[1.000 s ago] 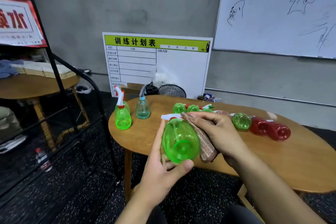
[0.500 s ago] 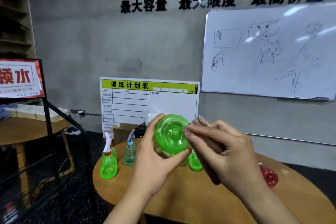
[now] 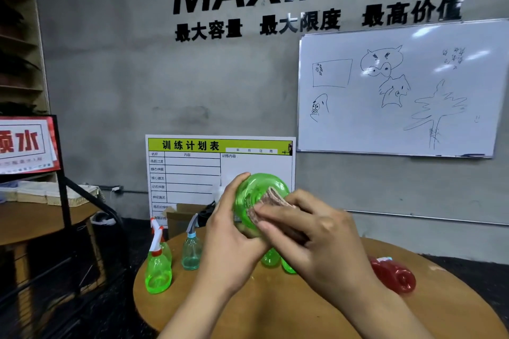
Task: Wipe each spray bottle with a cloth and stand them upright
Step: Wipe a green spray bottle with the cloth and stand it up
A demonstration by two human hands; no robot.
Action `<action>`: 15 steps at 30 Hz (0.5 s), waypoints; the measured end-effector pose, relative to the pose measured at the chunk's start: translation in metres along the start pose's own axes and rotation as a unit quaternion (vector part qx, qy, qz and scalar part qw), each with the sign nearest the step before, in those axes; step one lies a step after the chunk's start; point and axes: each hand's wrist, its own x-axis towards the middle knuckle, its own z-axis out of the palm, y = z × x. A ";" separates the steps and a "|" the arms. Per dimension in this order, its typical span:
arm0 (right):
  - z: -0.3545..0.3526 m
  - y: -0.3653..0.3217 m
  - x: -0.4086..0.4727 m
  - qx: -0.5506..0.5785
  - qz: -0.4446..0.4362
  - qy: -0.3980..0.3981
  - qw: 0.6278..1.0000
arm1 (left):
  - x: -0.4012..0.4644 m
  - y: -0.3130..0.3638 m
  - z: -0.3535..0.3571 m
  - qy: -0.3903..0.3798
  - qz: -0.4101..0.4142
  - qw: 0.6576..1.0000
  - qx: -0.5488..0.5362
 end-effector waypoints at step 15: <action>-0.006 -0.001 0.001 -0.011 0.020 -0.014 1.000 | 0.001 0.002 -0.004 -0.008 -0.006 1.000 -0.016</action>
